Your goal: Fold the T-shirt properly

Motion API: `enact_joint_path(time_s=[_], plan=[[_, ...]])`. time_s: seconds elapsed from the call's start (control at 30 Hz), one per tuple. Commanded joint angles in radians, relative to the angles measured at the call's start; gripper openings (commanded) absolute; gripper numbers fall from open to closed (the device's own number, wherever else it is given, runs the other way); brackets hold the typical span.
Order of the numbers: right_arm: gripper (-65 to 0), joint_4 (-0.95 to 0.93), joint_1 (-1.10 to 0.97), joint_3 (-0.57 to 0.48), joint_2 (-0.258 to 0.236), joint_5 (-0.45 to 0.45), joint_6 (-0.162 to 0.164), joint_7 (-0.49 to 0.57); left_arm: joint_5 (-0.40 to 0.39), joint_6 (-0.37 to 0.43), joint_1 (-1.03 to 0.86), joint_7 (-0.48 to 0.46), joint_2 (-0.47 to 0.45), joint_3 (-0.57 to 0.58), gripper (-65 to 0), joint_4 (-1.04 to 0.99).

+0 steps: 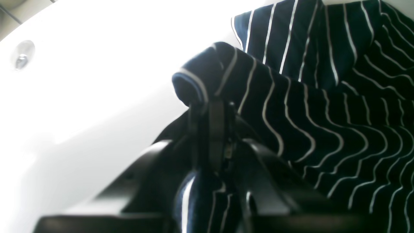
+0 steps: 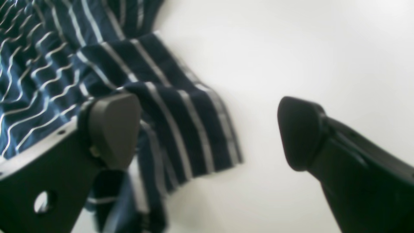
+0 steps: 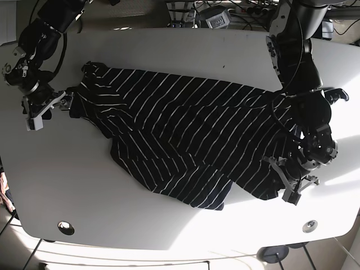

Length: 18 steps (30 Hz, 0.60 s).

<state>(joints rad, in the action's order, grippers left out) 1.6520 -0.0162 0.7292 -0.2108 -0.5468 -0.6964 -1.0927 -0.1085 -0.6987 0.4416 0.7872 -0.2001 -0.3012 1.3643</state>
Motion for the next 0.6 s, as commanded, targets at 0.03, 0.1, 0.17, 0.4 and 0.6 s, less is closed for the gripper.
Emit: enact_joint_path(time_s=[0.03,0.1,0.17,0.4,0.6], plan=[[0.0,0.007,0.009,0.007,-0.014,-0.02,-0.002,0.018,-0.007,0.001,0.01,0.036,-0.012,-0.031,-65.0,0.112],[0.0,0.012,-0.02,0.005,-0.014,-0.02,-0.002,0.018,-0.007,0.001,-0.022,0.099,-0.015,-0.079,-65.0,0.229],[0.0,0.01,-0.034,0.003,-0.002,-0.02,-0.002,0.018,-0.007,0.001,-0.053,0.157,-0.019,-0.143,-65.0,0.353],[0.0,0.014,-0.086,-0.087,0.063,-0.02,-0.002,0.023,-0.001,0.001,-0.063,0.374,-0.023,-0.295,-65.0,0.536],[0.0,0.05,-0.086,-0.122,0.123,-0.034,-0.002,-0.024,-0.006,0.001,-0.137,0.384,-0.058,-0.339,-65.0,0.537]])
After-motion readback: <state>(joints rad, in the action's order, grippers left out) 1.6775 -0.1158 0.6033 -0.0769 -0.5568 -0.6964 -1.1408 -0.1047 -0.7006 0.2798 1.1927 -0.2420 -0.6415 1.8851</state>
